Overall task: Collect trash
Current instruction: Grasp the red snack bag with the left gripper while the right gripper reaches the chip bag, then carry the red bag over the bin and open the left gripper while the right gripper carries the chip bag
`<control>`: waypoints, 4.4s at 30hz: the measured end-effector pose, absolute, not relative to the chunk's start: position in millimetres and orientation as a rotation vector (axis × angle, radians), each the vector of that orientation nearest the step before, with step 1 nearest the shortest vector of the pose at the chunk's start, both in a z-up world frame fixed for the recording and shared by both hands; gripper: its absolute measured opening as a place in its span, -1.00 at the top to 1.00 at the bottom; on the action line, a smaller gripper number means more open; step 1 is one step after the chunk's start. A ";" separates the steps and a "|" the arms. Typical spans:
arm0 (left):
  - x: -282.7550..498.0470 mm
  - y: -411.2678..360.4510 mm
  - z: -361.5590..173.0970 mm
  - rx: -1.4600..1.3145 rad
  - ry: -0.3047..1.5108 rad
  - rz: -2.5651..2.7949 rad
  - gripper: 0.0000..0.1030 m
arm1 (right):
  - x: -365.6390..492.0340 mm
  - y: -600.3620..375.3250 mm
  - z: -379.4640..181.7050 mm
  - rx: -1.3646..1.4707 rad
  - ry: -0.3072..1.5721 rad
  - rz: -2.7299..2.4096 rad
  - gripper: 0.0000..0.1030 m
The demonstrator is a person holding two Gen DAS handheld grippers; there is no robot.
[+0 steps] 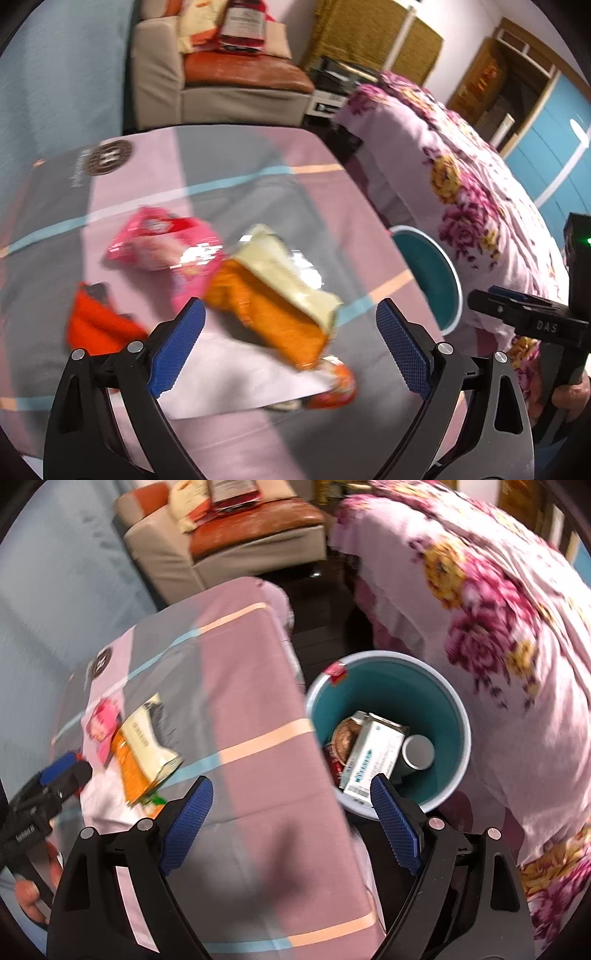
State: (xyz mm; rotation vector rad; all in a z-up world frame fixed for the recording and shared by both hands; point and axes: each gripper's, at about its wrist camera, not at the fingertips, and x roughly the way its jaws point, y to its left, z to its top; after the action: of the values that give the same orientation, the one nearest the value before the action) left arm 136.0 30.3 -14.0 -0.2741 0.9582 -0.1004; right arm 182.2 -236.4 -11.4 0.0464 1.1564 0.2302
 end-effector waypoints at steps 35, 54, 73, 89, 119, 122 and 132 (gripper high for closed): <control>119.2 163.5 -86.8 -0.441 1.053 0.117 -0.83 | 199.1 -71.4 -47.4 -0.248 1.275 0.432 -0.62; 131.1 167.7 -83.4 -0.400 1.007 0.045 0.42 | 231.9 -36.3 -91.7 -0.290 1.331 0.524 -0.70; 128.7 166.8 -83.9 -0.410 1.017 0.036 0.42 | 211.9 -18.0 -96.2 -0.378 1.355 0.632 -0.82; 110.6 176.9 -59.9 -0.418 0.949 0.070 0.42 | 211.5 -59.8 -62.2 -0.118 1.280 0.602 0.37; 149.9 -12.4 0.3 -0.203 0.944 -0.240 0.42 | 186.7 -253.0 9.7 0.179 1.048 0.334 0.34; 161.8 -41.4 -2.2 -0.174 0.961 -0.280 0.42 | 186.1 -280.1 7.7 0.222 1.038 0.306 0.34; 199.2 -140.5 -16.1 -0.079 1.015 -0.386 0.42 | 186.0 -362.1 -3.6 0.316 1.013 0.194 0.33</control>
State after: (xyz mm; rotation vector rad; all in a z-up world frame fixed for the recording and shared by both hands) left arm 199.2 -140.5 -16.1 -0.0790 1.0148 -0.3861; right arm 186.0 -362.1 -3.6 0.3156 1.0132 0.1941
